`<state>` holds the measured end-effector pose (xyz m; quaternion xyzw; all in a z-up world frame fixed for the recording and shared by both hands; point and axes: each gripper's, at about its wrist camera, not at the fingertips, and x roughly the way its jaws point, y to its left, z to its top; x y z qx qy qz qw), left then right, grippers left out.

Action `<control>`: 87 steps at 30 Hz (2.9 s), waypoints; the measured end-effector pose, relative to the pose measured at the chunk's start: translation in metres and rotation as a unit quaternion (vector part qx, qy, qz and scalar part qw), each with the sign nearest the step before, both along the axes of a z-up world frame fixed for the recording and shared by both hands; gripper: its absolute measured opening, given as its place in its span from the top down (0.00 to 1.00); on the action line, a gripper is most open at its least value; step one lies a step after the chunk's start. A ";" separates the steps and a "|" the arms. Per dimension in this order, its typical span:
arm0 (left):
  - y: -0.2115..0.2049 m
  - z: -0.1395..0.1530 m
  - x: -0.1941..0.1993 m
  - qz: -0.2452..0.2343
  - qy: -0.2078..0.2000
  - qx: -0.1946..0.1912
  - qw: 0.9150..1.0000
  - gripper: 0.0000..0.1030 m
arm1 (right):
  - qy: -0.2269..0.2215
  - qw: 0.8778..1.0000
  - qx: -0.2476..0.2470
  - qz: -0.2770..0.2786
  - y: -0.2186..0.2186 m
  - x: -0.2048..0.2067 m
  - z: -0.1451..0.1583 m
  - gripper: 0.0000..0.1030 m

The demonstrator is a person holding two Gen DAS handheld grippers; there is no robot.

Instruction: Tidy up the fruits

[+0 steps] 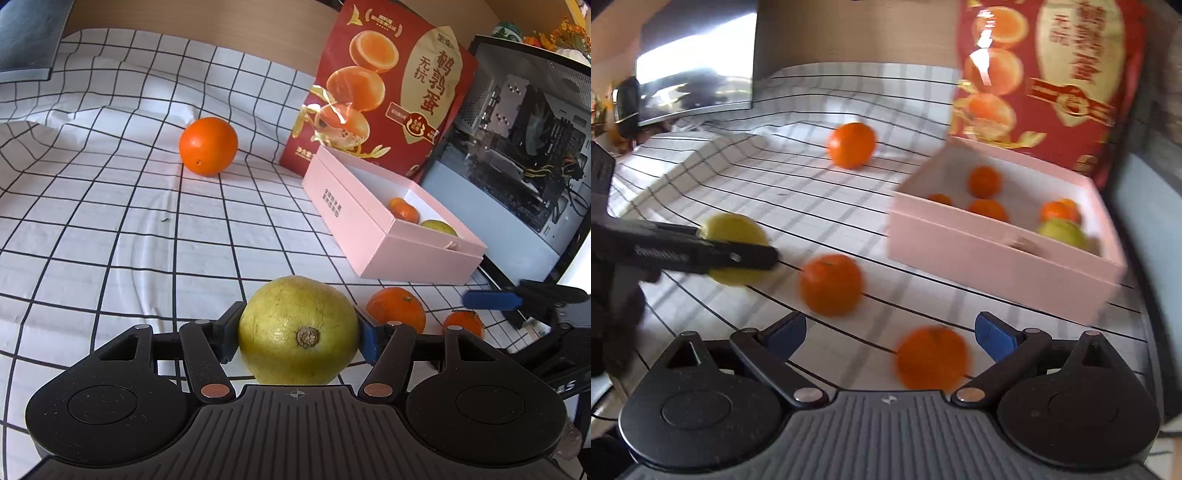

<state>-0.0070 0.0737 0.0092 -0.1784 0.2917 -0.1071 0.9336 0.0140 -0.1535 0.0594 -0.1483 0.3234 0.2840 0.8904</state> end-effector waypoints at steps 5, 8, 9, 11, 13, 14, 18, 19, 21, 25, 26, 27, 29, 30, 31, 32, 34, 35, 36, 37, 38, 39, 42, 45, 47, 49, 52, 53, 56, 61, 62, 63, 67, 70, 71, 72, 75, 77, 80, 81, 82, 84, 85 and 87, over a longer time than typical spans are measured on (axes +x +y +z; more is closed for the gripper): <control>0.001 0.000 0.000 0.000 -0.001 -0.001 1.000 0.35 | -0.021 0.999 -0.029 0.018 0.033 0.006 -0.012 0.09; 0.000 0.000 0.000 0.001 -0.001 0.001 1.000 0.35 | -0.021 0.998 -0.046 0.030 0.044 0.008 -0.018 0.24; 0.000 0.000 0.000 0.001 -0.001 0.002 1.000 0.35 | -0.017 0.998 -0.044 0.030 0.044 0.009 -0.018 0.26; -0.003 0.002 -0.002 0.004 0.000 0.015 1.000 0.35 | -0.011 0.999 -0.035 0.023 0.040 0.012 -0.016 0.31; -0.010 0.004 -0.004 0.008 0.004 0.034 0.999 0.35 | 0.001 0.999 -0.022 0.022 0.034 0.014 -0.013 0.32; -0.014 0.005 -0.007 0.012 0.005 0.048 0.999 0.35 | 0.003 1.000 -0.022 0.022 0.032 0.014 -0.012 0.32; -0.033 0.010 -0.018 0.012 -0.002 0.117 0.993 0.35 | -0.017 0.999 -0.045 0.019 0.025 0.007 -0.006 0.32; -0.035 0.011 -0.020 0.013 -0.003 0.123 0.992 0.35 | -0.023 0.998 -0.053 0.017 0.022 0.004 -0.006 0.32; -0.032 0.010 -0.021 0.014 -0.002 0.116 0.993 0.35 | -0.035 0.997 -0.063 0.012 0.019 0.000 -0.005 0.32; -0.027 0.009 -0.022 0.017 -0.002 0.099 0.995 0.35 | -0.044 0.997 -0.064 0.007 0.012 -0.003 -0.004 0.28; -0.028 0.010 -0.023 0.017 -0.003 0.099 0.995 0.35 | -0.044 0.997 -0.062 0.007 0.012 -0.003 -0.004 0.26; -0.028 0.009 -0.023 0.017 -0.003 0.100 0.995 0.35 | -0.042 0.997 -0.060 0.008 0.012 -0.003 -0.004 0.25; -0.027 0.009 -0.023 0.016 -0.004 0.097 0.995 0.35 | -0.038 0.998 -0.055 0.009 0.014 -0.001 -0.005 0.21; -0.026 0.009 -0.023 0.016 -0.004 0.093 0.995 0.35 | -0.036 0.998 -0.053 0.009 0.015 0.000 -0.006 0.20; -0.025 0.009 -0.024 0.017 -0.004 0.088 0.996 0.35 | -0.035 0.998 -0.053 0.010 0.018 0.000 -0.007 0.17; -0.024 0.008 -0.023 0.018 -0.004 0.083 0.996 0.35 | -0.035 0.998 -0.055 0.011 0.021 0.000 -0.009 0.15; -0.022 0.008 -0.023 0.020 -0.003 0.076 0.997 0.35 | -0.041 0.997 -0.061 0.012 0.027 0.000 -0.013 0.13; -0.022 0.008 -0.023 0.020 -0.003 0.074 0.997 0.35 | -0.047 0.997 -0.062 0.015 0.030 -0.001 -0.015 0.13; -0.022 0.008 -0.023 0.020 -0.003 0.073 0.997 0.35 | -0.051 0.997 -0.061 0.022 0.032 -0.002 -0.017 0.13; -0.022 0.008 -0.024 0.021 -0.003 0.073 0.997 0.35 | -0.053 0.997 -0.059 0.027 0.034 -0.002 -0.018 0.13; -0.022 0.008 -0.024 0.021 -0.003 0.073 0.997 0.35 | -0.052 0.997 -0.056 0.029 0.037 -0.002 -0.019 0.13; -0.022 0.008 -0.024 0.021 -0.003 0.073 0.997 0.35 | -0.051 0.997 -0.052 0.030 0.039 -0.001 -0.020 0.13; -0.022 0.008 -0.024 0.021 -0.003 0.071 0.997 0.35 | -0.046 0.997 -0.045 0.037 0.044 0.002 -0.020 0.21; -0.021 0.008 -0.024 0.022 -0.003 0.068 0.997 0.35 | -0.052 0.996 -0.052 0.044 0.047 0.001 -0.019 0.37; -0.021 0.008 -0.023 0.022 -0.002 0.067 0.998 0.35 | -0.054 0.996 -0.059 0.051 0.047 -0.002 -0.016 0.55; -0.021 0.009 -0.023 0.023 -0.002 0.067 0.998 0.35 | -0.046 0.996 -0.058 0.050 0.044 -0.004 -0.013 0.55; -0.021 0.008 -0.023 0.020 0.001 0.065 0.998 0.35 | -0.054 0.996 -0.065 0.040 0.037 -0.007 -0.012 0.55; -0.021 0.007 -0.022 0.017 0.003 0.062 0.998 0.35 | -0.059 0.995 -0.070 0.034 0.035 -0.007 -0.012 0.55; -0.022 0.007 -0.022 0.017 0.004 0.062 0.998 0.35 | -0.051 0.996 -0.069 0.014 0.025 -0.002 -0.009 0.55; -0.020 0.007 -0.022 0.017 0.002 0.055 0.998 0.35 | -0.047 0.998 -0.042 -0.026 0.000 0.008 0.002 0.55; -0.019 0.008 -0.022 0.016 0.002 0.053 0.998 0.35 | -0.048 0.998 -0.035 -0.034 -0.005 0.008 0.005 0.55; -0.019 0.008 -0.022 0.016 0.001 0.050 0.999 0.35 | -0.048 0.998 -0.030 -0.039 -0.010 0.009 0.007 0.55; -0.020 0.013 -0.025 0.024 -0.018 0.044 0.999 0.36 | -0.055 0.997 -0.020 -0.051 -0.024 0.007 0.014 0.55; -0.023 0.020 -0.027 0.018 -0.034 0.041 0.998 0.36 | -0.059 0.996 -0.016 -0.057 -0.031 0.005 0.017 0.55; -0.025 0.022 -0.026 0.013 -0.039 0.042 0.998 0.36 | -0.059 0.996 -0.014 -0.059 -0.033 0.005 0.018 0.55; -0.027 0.025 -0.024 0.009 -0.042 0.042 0.998 0.36 | -0.060 0.996 -0.012 -0.060 -0.035 0.005 0.019 0.55; -0.033 0.039 -0.014 -0.005 -0.055 0.040 0.998 0.36 | -0.059 0.996 -0.006 -0.064 -0.037 0.009 0.022 0.55; -0.038 0.055 -0.004 -0.005 -0.074 0.040 0.996 0.36 | -0.059 0.996 0.004 -0.073 -0.038 0.013 0.028 0.55; -0.044 0.088 0.020 -0.018 -0.105 0.021 0.994 0.36 | -0.064 0.994 0.033 -0.084 -0.041 0.019 0.051 0.55; -0.047 0.100 0.029 -0.021 -0.114 0.015 0.993 0.36 | -0.073 0.993 0.042 -0.085 -0.041 0.022 0.064 0.55; -0.051 0.115 0.043 -0.029 -0.123 0.010 0.992 0.36 | -0.086 0.992 0.048 -0.084 -0.041 0.024 0.078 0.55; -0.061 0.134 0.070 -0.046 -0.120 0.009 0.992 0.36 | -0.118 0.988 0.047 -0.090 -0.036 0.032 0.111 0.55; -0.067 0.141 0.086 -0.054 -0.108 0.007 0.993 0.35 | -0.134 0.985 0.044 -0.098 -0.032 0.039 0.128 0.55; -0.077 0.141 0.126 -0.069 -0.059 0.001 0.996 0.36 | -0.154 0.980 0.041 -0.119 -0.025 0.057 0.159 0.55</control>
